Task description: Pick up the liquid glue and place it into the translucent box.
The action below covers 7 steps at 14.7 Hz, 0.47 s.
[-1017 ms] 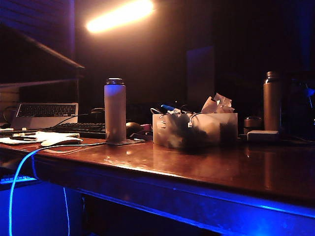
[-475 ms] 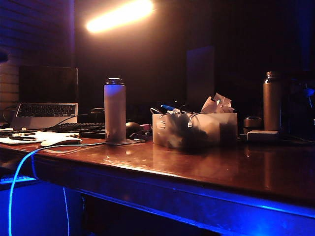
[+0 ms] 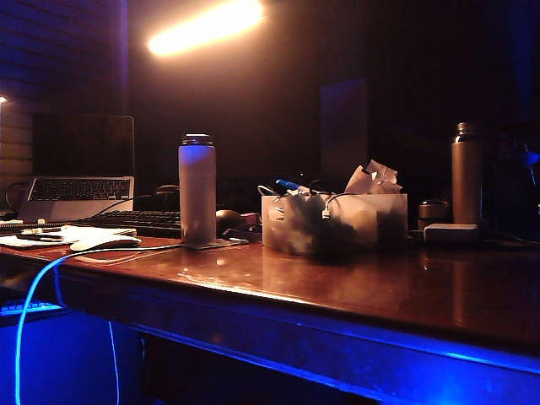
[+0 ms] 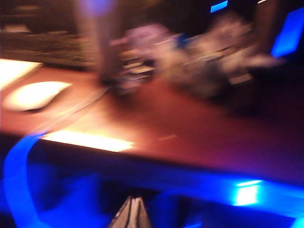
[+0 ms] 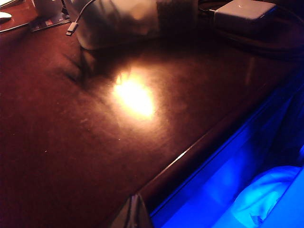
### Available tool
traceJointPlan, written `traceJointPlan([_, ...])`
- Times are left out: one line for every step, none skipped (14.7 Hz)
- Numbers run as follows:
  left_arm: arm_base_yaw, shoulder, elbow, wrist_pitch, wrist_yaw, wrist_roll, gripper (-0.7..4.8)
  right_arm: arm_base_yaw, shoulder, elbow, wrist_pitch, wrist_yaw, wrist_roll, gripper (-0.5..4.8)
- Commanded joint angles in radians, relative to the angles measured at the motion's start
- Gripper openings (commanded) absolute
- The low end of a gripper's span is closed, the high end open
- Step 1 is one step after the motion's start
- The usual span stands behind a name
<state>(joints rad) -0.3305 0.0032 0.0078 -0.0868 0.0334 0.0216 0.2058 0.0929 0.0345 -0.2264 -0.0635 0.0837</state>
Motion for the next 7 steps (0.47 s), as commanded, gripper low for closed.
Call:
traceJointPlan([0.020, -0.003, -0.002, -0.068, -0.053, 0.030, -0.05, -0.001, 0.001, -0.003, -0.005, 0.002, 0.002, -0.01])
traceJointPlan([0.027, -0.002, -0.002, -0.083, -0.053, 0.031, -0.05, -0.001, 0.001, -0.003, -0.005, 0.002, 0.002, -0.01])
traceJointPlan([0.026, -0.002, -0.002, -0.082, -0.053, 0.030, -0.05, -0.001, 0.001, -0.003, -0.005, 0.002, 0.002, -0.01])
traceJointPlan([0.026, -0.002, -0.002, -0.083, -0.052, 0.030, -0.05, -0.001, 0.001, -0.003, -0.005, 0.002, 0.002, -0.01])
traceJointPlan([0.026, -0.003, -0.002, -0.083, -0.053, 0.030, -0.05, -0.001, 0.001, -0.003, -0.005, 0.002, 0.002, -0.01])
traceJointPlan([0.026, -0.002, -0.002, -0.083, -0.053, 0.030, -0.05, -0.001, 0.001, -0.003, -0.004, 0.002, 0.002, -0.01])
traceJointPlan([0.026, -0.003, -0.002, -0.083, -0.053, 0.030, -0.05, -0.001, 0.001, -0.003, -0.005, 0.002, 0.002, -0.01])
